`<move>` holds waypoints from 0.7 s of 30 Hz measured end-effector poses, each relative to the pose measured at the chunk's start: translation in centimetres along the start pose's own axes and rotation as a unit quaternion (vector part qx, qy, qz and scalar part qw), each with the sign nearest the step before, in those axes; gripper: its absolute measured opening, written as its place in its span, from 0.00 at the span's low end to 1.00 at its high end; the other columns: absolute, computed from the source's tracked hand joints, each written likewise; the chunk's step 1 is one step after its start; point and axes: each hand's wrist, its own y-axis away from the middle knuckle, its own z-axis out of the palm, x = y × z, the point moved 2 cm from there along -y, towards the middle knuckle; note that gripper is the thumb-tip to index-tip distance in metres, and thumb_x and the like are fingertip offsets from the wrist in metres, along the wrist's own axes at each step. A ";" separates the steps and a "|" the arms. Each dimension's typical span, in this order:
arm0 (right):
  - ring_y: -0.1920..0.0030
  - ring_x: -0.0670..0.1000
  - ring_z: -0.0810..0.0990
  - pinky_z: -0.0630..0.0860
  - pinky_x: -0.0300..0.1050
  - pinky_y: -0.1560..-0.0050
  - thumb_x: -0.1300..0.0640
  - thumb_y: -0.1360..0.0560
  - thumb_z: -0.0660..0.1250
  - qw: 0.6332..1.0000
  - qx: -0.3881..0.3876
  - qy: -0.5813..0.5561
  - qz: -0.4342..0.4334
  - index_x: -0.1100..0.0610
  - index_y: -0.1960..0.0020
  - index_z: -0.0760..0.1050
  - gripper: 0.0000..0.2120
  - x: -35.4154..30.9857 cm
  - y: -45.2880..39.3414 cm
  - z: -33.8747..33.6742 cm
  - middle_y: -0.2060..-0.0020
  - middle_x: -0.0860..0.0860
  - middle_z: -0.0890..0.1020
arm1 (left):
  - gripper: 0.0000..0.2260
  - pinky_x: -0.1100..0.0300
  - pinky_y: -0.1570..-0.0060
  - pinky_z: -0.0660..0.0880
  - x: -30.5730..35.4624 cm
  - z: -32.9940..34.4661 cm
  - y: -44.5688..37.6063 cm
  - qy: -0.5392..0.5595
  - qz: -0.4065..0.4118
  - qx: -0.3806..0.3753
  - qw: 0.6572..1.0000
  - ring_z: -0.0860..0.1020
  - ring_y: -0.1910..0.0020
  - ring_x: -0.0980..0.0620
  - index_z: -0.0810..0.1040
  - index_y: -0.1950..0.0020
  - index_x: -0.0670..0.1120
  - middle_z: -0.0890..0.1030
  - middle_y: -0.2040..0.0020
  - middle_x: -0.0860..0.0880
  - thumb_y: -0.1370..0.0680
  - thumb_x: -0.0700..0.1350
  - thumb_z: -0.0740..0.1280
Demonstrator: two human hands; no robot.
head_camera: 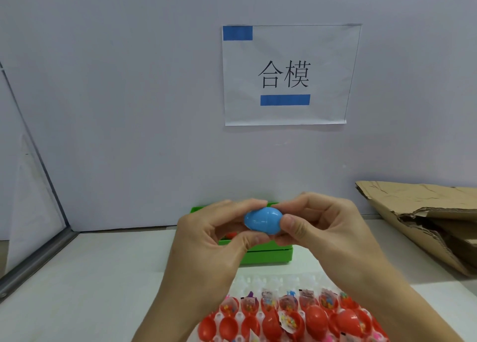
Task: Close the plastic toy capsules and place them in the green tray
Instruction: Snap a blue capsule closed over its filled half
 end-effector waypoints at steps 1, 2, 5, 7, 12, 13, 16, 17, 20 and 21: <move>0.63 0.56 0.86 0.82 0.40 0.61 0.54 0.37 0.74 1.000 0.001 -0.003 0.001 0.58 0.59 0.85 0.10 -0.1 0.0 0.1 0.61 0.57 0.87 | 0.19 0.68 0.53 0.78 0.0 0.0 0.0 -0.019 0.011 0.001 1.000 0.84 0.54 0.58 0.85 0.50 0.54 0.86 0.56 0.57 0.32 0.32 0.76; 0.64 0.56 0.86 0.82 0.40 0.62 0.56 0.37 0.73 1.000 0.000 -0.003 0.002 0.59 0.60 0.85 0.08 -0.1 0.0 0.1 0.62 0.57 0.87 | 0.19 0.67 0.53 0.78 0.0 0.0 0.0 -0.038 0.020 0.002 0.999 0.83 0.54 0.56 0.85 0.50 0.53 0.85 0.56 0.57 0.32 0.30 0.75; 0.66 0.56 0.86 0.81 0.39 0.66 0.64 0.35 0.72 1.000 -0.006 0.002 0.004 0.58 0.64 0.85 0.03 -0.4 0.0 0.3 0.65 0.58 0.86 | 0.23 0.66 0.55 0.80 -0.3 0.3 0.1 -0.073 0.036 0.003 0.997 0.83 0.52 0.56 0.86 0.50 0.51 0.84 0.56 0.57 0.30 0.23 0.70; 0.67 0.56 0.86 0.81 0.39 0.67 0.71 0.33 0.72 1.000 -0.004 0.015 -0.002 0.57 0.66 0.85 0.11 -0.6 0.0 0.3 0.66 0.58 0.86 | 0.24 0.66 0.57 0.80 -0.4 0.4 0.1 -0.070 0.044 -0.001 0.997 0.82 0.52 0.56 0.86 0.50 0.49 0.84 0.56 0.56 0.30 0.21 0.68; 0.67 0.56 0.86 0.81 0.39 0.68 0.65 0.37 0.72 1.000 -0.003 0.004 -0.010 0.57 0.66 0.85 0.05 -1.0 0.1 0.5 0.66 0.57 0.86 | 0.25 0.67 0.57 0.80 0.0 0.8 0.3 -0.041 0.048 -0.003 0.998 0.82 0.52 0.54 0.86 0.51 0.50 0.83 0.57 0.55 0.30 0.21 0.67; 0.67 0.56 0.86 0.81 0.39 0.68 0.63 0.39 0.72 1.000 -0.002 0.000 -0.010 0.58 0.66 0.85 0.04 -1.1 0.1 0.5 0.66 0.57 0.86 | 0.26 0.67 0.57 0.80 0.0 0.9 0.3 -0.034 0.048 -0.004 0.998 0.82 0.52 0.54 0.87 0.51 0.51 0.83 0.57 0.54 0.30 0.20 0.66; 0.67 0.56 0.86 0.81 0.39 0.68 0.59 0.41 0.74 1.000 -0.001 -0.015 -0.008 0.58 0.66 0.85 0.05 -1.3 0.1 0.5 0.66 0.57 0.86 | 0.24 0.66 0.55 0.80 0.3 0.8 0.3 -0.021 0.056 -0.009 0.998 0.81 0.52 0.52 0.85 0.51 0.51 0.83 0.56 0.53 0.30 0.22 0.68; 0.67 0.56 0.86 0.81 0.39 0.66 0.56 0.41 0.76 1.000 -0.010 -0.018 -0.001 0.57 0.64 0.85 0.07 -1.3 0.1 0.4 0.65 0.57 0.86 | 0.20 0.66 0.55 0.79 0.5 0.8 0.3 -0.012 0.060 -0.014 0.998 0.81 0.53 0.51 0.85 0.52 0.51 0.82 0.56 0.52 0.29 0.26 0.69; 0.63 0.58 0.87 0.82 0.40 0.61 0.42 0.42 0.80 0.992 -0.073 -0.082 0.060 0.54 0.57 0.83 0.20 -1.0 0.2 0.4 0.62 0.62 0.86 | 0.12 0.66 0.55 0.78 0.7 0.7 0.2 0.038 0.036 -0.031 0.998 0.82 0.56 0.51 0.84 0.51 0.49 0.82 0.57 0.49 0.29 0.35 0.68; 0.60 0.59 0.87 0.82 0.40 0.59 0.40 0.44 0.82 0.987 -0.093 -0.100 0.083 0.53 0.54 0.82 0.24 -0.7 0.2 0.3 0.59 0.63 0.86 | 0.12 0.66 0.54 0.78 0.6 0.6 0.2 0.047 0.029 -0.040 0.998 0.82 0.55 0.51 0.84 0.51 0.49 0.82 0.56 0.50 0.29 0.35 0.68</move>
